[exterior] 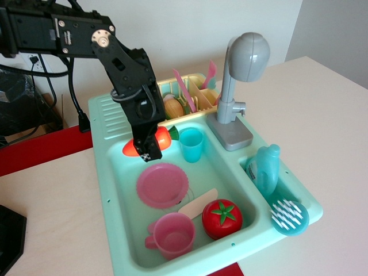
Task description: Put carrot on plate
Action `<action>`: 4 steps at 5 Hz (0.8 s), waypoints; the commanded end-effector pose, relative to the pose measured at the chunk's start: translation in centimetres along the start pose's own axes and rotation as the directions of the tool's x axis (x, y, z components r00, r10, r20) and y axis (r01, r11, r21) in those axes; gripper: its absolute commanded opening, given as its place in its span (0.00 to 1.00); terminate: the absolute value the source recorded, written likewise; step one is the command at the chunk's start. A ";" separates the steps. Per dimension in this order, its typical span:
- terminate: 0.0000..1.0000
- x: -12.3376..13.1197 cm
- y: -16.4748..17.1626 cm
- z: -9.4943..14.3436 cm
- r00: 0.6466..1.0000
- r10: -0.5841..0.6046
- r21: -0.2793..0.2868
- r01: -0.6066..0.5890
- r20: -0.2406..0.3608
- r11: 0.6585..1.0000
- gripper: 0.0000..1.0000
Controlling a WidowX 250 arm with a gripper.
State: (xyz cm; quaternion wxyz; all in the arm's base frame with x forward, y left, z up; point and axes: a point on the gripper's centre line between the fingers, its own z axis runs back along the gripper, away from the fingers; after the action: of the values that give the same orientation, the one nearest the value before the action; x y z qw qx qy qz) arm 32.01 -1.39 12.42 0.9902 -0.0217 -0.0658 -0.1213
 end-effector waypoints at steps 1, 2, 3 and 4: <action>0.00 1.1 -1.1 -0.9 1.000 -0.023 -0.013 0.023 0.004 1.000 0.00; 0.00 0.8 -1.4 -2.0 0.999 -0.034 -0.014 0.034 -0.026 0.999 0.00; 0.00 0.4 -2.1 -2.9 0.998 -0.034 -0.014 0.034 -0.050 0.999 0.00; 0.00 -0.2 -1.0 -3.5 0.997 -0.040 -0.017 0.039 -0.061 0.999 0.00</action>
State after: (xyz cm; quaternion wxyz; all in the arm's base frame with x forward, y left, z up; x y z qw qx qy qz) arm 31.44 -2.43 7.54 0.9905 -0.0252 -0.0133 -0.1342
